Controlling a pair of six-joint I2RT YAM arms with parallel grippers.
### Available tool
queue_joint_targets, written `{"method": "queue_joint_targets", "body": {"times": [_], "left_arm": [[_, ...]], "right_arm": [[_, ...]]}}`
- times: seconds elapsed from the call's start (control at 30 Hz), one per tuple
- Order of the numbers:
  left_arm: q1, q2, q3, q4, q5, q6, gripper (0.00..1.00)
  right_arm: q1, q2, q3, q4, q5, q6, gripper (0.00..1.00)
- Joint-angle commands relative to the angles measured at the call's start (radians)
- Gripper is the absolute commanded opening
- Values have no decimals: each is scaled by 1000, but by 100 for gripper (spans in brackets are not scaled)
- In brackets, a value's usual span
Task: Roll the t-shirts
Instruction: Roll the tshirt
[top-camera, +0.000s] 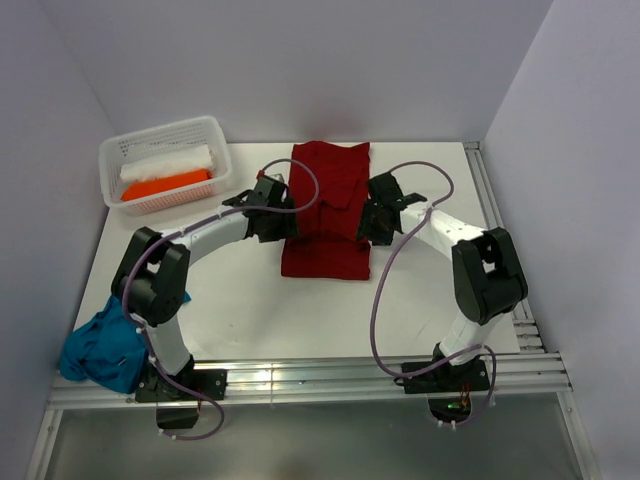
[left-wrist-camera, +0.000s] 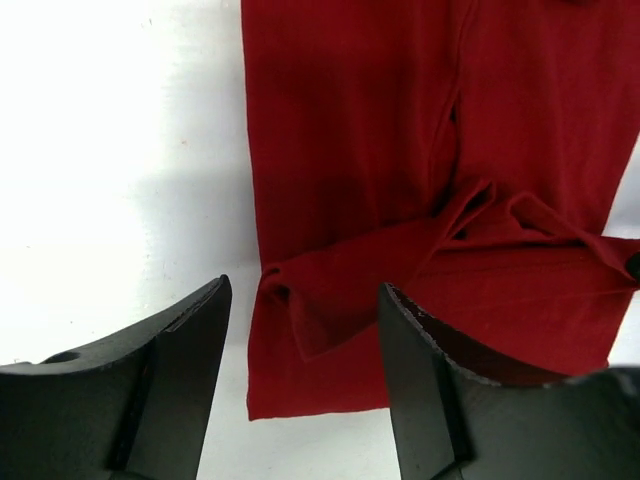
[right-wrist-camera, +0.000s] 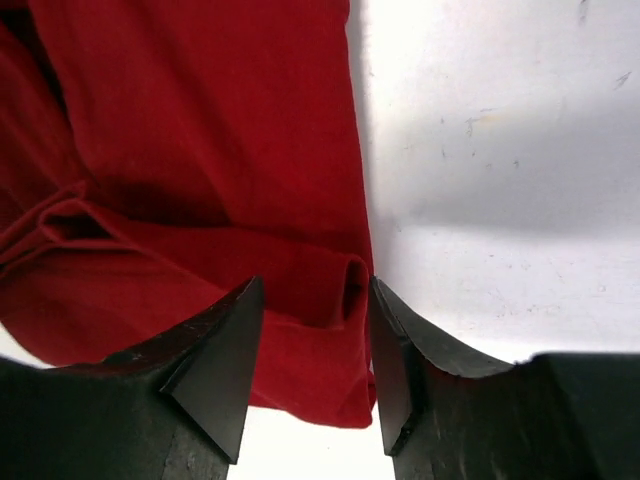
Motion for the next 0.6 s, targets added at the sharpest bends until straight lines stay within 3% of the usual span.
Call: {"method": "queue_joint_targets", "body": {"times": [0.0, 0.23, 0.47, 0.57], "left_arm": [[2, -62, 26, 41, -7, 3, 66], [2, -217, -84, 44, -36, 8, 66], [0, -334, -219, 91, 6, -11, 65], [0, -384, -335, 151, 68, -34, 65]], "right_arm": [[-14, -74, 4, 42, 2, -2, 54], [-13, -296, -132, 92, 19, -38, 52], [-14, -365, -296, 170, -69, -38, 45], [-14, -404, -365, 203, -101, 3, 51]]}}
